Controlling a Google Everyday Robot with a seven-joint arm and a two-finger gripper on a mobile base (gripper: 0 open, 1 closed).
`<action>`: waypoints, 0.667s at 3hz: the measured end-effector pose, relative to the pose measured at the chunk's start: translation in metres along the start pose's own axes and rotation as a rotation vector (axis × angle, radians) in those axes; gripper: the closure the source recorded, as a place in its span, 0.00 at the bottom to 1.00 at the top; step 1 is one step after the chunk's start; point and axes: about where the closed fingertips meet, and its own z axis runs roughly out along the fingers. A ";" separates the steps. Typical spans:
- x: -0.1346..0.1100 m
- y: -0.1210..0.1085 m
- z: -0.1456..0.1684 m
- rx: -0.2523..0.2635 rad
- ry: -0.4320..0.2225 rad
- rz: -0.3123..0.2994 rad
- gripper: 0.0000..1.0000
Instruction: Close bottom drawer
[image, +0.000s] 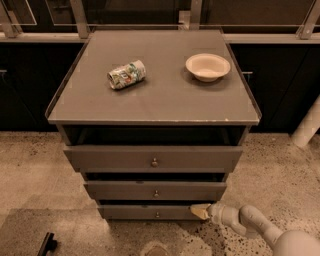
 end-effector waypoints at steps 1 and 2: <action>0.009 0.017 -0.008 0.020 -0.007 0.016 1.00; 0.002 0.020 -0.060 0.161 -0.020 0.053 0.82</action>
Offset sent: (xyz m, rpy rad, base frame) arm -0.1621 0.0047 0.0398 -0.0928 0.1874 -0.2309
